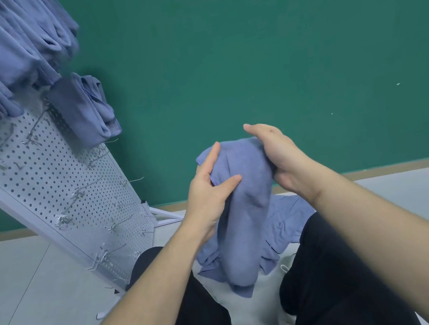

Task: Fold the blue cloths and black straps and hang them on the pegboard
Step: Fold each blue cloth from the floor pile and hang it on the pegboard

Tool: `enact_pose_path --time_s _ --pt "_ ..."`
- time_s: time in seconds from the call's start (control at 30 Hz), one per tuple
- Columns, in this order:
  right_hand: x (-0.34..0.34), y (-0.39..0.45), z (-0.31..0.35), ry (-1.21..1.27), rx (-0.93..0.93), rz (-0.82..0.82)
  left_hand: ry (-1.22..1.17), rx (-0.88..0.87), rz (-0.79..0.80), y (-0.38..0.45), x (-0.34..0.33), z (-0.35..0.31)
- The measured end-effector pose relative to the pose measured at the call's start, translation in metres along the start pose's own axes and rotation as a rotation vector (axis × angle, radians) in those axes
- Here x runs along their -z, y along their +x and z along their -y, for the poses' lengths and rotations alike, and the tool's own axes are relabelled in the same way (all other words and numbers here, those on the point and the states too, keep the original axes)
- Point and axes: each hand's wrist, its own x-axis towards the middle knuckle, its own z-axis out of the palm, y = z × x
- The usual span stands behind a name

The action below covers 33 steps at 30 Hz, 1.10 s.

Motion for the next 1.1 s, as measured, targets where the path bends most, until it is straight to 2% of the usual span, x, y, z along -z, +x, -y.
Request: enact_pose_path --time_s 0.23,0.37,0.5,0.63,0.7,0.77,0.87,0.97,1.1 --pt "0.014 -0.017 -0.042 -0.118 -0.164 0.142 -0.155 0.030 -0.019 0.012 0.011 0.001" --pt "0.020 -0.023 -0.049 -0.174 -0.265 0.304 -0.077 0.037 -0.043 0.012 0.016 -0.004" --pt "0.019 -0.020 -0.044 -0.162 -0.034 0.132 0.113 -0.020 -0.026 0.008 0.020 -0.007" --pt "0.023 -0.019 -0.041 -0.269 0.171 0.056 0.109 0.001 -0.034 0.011 0.028 -0.006" --pt "0.021 -0.022 -0.042 -0.277 0.263 0.052 -0.021 0.058 -0.065 0.013 0.029 -0.008" --pt "0.017 -0.025 -0.041 -0.214 0.368 0.071 -0.248 0.178 -0.117 0.012 0.026 -0.013" --pt "0.016 -0.022 -0.040 -0.205 0.470 0.023 -0.495 0.262 -0.103 0.007 0.020 -0.013" --pt "0.011 -0.020 -0.032 -0.184 0.406 -0.041 -0.500 0.245 -0.015 -0.003 0.018 -0.003" --pt "0.007 -0.020 -0.018 0.041 0.077 0.044 -0.352 0.161 0.092 -0.021 0.013 0.010"
